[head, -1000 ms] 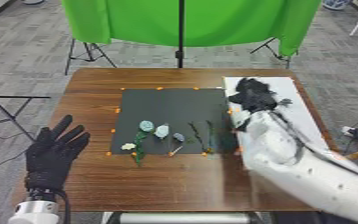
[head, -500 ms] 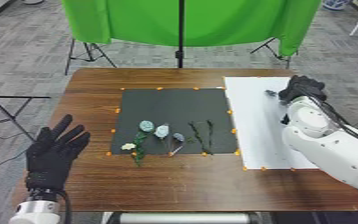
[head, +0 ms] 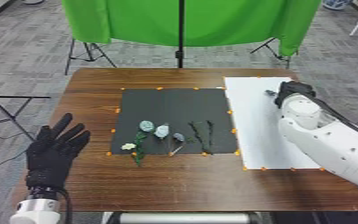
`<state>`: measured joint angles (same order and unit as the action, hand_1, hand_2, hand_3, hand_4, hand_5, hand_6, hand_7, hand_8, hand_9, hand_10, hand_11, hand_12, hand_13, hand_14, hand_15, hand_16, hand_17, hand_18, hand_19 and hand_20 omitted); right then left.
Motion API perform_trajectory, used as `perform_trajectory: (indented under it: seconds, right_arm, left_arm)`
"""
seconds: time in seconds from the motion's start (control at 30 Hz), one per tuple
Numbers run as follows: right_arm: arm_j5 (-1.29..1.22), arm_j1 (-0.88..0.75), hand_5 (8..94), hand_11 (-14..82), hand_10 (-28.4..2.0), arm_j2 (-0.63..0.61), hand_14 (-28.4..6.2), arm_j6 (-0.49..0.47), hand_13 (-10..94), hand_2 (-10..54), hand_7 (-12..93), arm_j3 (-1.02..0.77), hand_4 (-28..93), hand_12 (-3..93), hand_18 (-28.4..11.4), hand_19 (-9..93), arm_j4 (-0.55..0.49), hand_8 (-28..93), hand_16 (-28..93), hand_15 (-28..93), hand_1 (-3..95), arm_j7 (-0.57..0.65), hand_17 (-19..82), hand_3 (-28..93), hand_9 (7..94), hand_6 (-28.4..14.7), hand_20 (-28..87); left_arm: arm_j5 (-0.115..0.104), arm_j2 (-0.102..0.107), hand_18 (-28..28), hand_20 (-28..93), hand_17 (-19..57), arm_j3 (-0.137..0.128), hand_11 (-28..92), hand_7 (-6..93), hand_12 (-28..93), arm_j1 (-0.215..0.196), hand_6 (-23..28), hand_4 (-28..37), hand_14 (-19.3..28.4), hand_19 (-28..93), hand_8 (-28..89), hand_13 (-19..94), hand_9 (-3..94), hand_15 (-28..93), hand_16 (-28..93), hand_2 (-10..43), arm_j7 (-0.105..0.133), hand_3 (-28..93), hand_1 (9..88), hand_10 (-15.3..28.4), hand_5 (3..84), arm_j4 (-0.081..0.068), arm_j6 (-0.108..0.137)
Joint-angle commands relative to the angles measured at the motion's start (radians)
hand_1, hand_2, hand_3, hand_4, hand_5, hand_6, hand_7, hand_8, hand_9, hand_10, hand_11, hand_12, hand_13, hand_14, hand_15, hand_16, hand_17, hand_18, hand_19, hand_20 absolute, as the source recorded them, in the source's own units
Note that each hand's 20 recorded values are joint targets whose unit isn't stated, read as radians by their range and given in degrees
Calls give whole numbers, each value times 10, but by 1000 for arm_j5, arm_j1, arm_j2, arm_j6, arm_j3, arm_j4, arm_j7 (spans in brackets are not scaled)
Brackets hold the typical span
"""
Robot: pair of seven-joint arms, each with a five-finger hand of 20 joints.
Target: Arrange flowers
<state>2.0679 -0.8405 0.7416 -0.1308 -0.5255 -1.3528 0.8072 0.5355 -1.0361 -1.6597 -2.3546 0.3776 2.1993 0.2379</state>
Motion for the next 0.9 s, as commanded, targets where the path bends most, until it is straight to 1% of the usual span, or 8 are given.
perform_trajectory:
  seconds: [0.03,0.07,0.13,0.37,0.63,0.77,0.87,0.9]
  right_arm:
    - [69,-52,846,124,-37,-22,-2,308,807,-95,213,88,-283,345,-179,894,-10,-4,272,564,592,9,353,664,931,35,406]
    - [65,-60,852,130,-38,-34,-2,336,810,-95,211,86,-283,346,-179,895,-30,-5,272,565,597,16,356,663,933,34,406]
    - [83,-65,858,133,-41,-39,-2,403,812,-95,208,75,-283,345,-181,896,-62,-4,274,564,596,14,357,671,935,31,406]
    - [94,-43,862,134,-45,-43,-7,509,811,-95,201,84,-283,348,-185,899,-269,5,280,569,584,-120,355,696,937,26,405]
    - [78,-69,840,147,-60,87,-21,394,764,-95,217,95,-283,380,-179,903,-344,4,272,641,564,-229,322,708,931,31,411]
    - [99,-99,829,165,-58,102,-24,345,747,-95,213,105,-283,386,-180,899,-353,-6,262,659,556,-226,311,712,918,33,413]
    - [133,-136,815,178,-56,85,-24,322,735,-95,205,95,-283,388,-180,896,-350,-9,261,666,550,-226,306,715,905,31,413]
    - [112,-149,813,180,-56,79,-23,302,731,-95,204,82,-283,388,-179,894,-358,-10,261,667,548,-221,302,717,901,31,413]
  left_arm:
    - [8,-21,283,75,-95,-10,244,108,105,-20,87,-283,284,588,-96,242,349,530,-96,130,-13,730,176,211,365,4,3]
    - [18,-31,283,75,-96,-14,244,109,105,-16,87,-283,284,588,-96,242,349,531,-96,130,-32,729,177,211,365,3,-1]
    - [21,-38,283,75,-96,-17,244,109,105,-14,87,-283,284,588,-96,242,350,531,-96,130,-42,729,178,211,366,4,-5]
    - [19,-27,282,75,-95,-20,245,109,105,-29,87,-283,284,588,-96,242,350,531,-96,129,-21,729,179,211,366,9,-3]
    - [19,-25,282,73,-95,-10,246,110,105,-19,86,-283,284,589,-97,242,349,531,-97,128,-16,731,179,211,366,5,-5]
    - [26,-32,282,73,-96,-15,246,110,105,-12,87,-283,284,589,-97,242,349,531,-97,128,-30,731,180,211,366,4,-9]
    - [15,-31,282,73,-96,-6,246,109,105,-1,87,-283,284,589,-97,242,349,532,-97,128,-34,731,180,211,366,-1,3]
    - [24,-37,282,73,-96,-9,245,109,105,5,87,-283,284,589,-97,242,350,532,-97,128,-43,731,180,211,367,-3,-7]
